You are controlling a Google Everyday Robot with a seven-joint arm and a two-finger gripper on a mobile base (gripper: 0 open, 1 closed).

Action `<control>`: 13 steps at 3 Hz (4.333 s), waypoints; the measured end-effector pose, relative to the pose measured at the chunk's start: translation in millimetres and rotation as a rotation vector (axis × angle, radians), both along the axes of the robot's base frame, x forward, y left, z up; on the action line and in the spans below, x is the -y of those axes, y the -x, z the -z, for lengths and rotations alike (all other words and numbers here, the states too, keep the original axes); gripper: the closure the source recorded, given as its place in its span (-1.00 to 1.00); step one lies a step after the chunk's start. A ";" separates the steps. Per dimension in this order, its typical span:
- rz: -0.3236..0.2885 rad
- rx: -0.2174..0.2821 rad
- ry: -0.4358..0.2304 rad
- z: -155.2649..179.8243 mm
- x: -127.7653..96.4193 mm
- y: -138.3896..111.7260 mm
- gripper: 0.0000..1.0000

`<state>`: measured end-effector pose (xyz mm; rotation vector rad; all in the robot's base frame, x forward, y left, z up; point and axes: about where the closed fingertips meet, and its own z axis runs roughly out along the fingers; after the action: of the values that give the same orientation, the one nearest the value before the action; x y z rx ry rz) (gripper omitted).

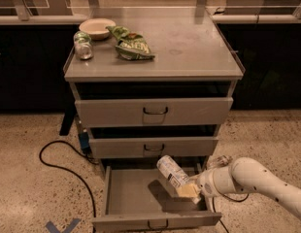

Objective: Place blue plastic bottle into bottom drawer

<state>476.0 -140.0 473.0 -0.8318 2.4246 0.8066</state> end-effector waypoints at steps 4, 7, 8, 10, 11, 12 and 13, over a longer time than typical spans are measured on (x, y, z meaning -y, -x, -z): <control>-0.029 0.160 0.377 6.1 22.8 -2.3 1.00; -0.047 0.053 0.299 160.6 -48.2 -68.3 1.00; -0.068 0.040 0.298 170.2 -60.9 -65.6 1.00; -0.022 0.055 0.335 203.5 -56.6 -70.8 1.00; 0.000 0.050 0.349 260.6 -86.5 -85.9 1.00; 0.001 0.051 0.349 259.9 -85.7 -86.3 1.00; -0.004 0.033 0.353 269.2 -89.4 -86.6 1.00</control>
Offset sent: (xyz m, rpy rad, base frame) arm 0.1102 -0.0108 -0.0507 -0.7646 -0.4987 -0.3258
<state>562.6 -50.7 203.8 -0.9676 2.5748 0.3637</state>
